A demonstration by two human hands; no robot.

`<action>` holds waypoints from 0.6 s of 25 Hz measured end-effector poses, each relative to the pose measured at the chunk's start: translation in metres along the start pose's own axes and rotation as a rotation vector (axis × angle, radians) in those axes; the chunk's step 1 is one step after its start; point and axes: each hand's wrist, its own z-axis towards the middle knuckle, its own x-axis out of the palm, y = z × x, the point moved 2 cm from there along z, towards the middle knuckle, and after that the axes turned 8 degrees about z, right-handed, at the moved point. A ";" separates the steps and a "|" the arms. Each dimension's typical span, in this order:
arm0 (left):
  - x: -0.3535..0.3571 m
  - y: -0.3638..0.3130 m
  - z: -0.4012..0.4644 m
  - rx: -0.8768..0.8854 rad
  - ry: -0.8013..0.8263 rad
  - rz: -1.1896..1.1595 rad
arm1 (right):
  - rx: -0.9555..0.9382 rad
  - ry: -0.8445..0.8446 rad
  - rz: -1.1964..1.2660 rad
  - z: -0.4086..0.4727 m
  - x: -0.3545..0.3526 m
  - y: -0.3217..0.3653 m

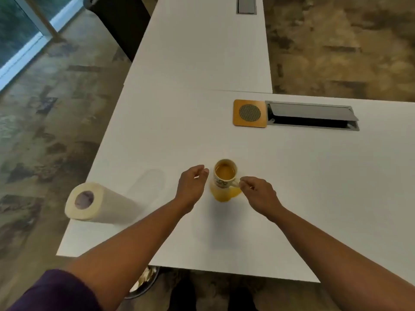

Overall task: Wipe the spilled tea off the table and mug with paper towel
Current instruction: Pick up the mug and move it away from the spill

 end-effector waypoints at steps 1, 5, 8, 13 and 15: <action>0.004 0.002 0.005 -0.013 0.000 -0.022 | 0.057 0.016 0.103 0.005 0.005 -0.006; 0.022 0.009 0.023 -0.048 0.024 -0.055 | 0.173 0.064 0.329 0.022 0.022 -0.022; 0.033 0.011 0.030 -0.046 0.009 -0.086 | 0.183 0.056 0.363 0.031 0.028 -0.027; 0.047 0.018 0.036 -0.068 -0.020 -0.116 | 0.235 0.090 0.426 0.040 0.038 -0.039; 0.049 0.017 0.039 -0.080 -0.027 -0.130 | 0.254 0.119 0.454 0.046 0.039 -0.041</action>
